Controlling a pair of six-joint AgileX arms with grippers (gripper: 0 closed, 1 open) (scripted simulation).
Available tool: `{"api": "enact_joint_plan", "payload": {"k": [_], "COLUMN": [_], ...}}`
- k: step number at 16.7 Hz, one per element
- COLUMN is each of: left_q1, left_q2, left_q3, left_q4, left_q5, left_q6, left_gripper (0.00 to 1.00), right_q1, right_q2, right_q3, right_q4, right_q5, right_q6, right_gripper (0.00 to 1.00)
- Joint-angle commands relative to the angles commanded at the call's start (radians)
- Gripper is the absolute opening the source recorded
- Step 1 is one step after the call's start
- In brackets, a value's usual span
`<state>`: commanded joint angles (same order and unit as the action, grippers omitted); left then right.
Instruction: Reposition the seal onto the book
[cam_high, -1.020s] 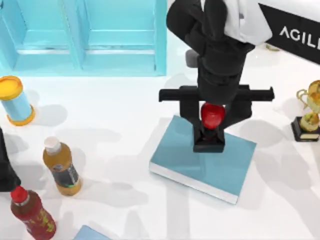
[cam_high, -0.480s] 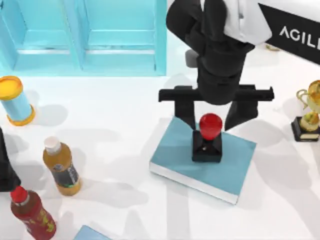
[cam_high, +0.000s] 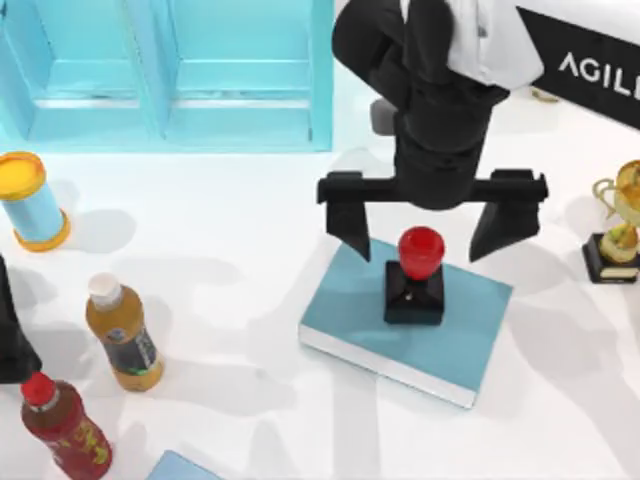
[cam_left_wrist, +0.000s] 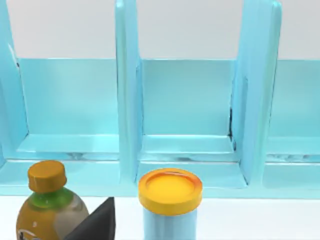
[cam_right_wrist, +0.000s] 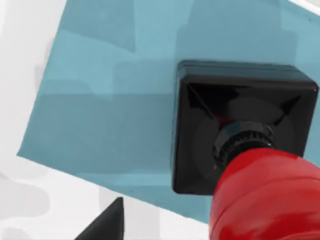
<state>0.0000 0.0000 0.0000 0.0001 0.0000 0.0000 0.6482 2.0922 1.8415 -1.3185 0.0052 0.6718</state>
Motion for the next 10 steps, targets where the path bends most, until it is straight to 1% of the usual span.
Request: {"api": "enact_joint_plan", "payload": {"k": [4,10], "left_q1": [0.0,0.0], "left_q2": [0.0,0.0], "left_q3": [0.0,0.0], "left_q4": [0.0,0.0], "left_q5": [0.0,0.0], "left_q6": [0.0,0.0], "left_gripper": [1.0,1.0], "right_q1": [-0.001,-0.003], "right_q2": [0.001,0.007], "right_q3": [0.004,0.129], "right_q4": [-0.004,-0.122], "right_q5": [0.0,0.0], "right_q6": [0.0,-0.001], "right_gripper": [1.0,1.0]}}
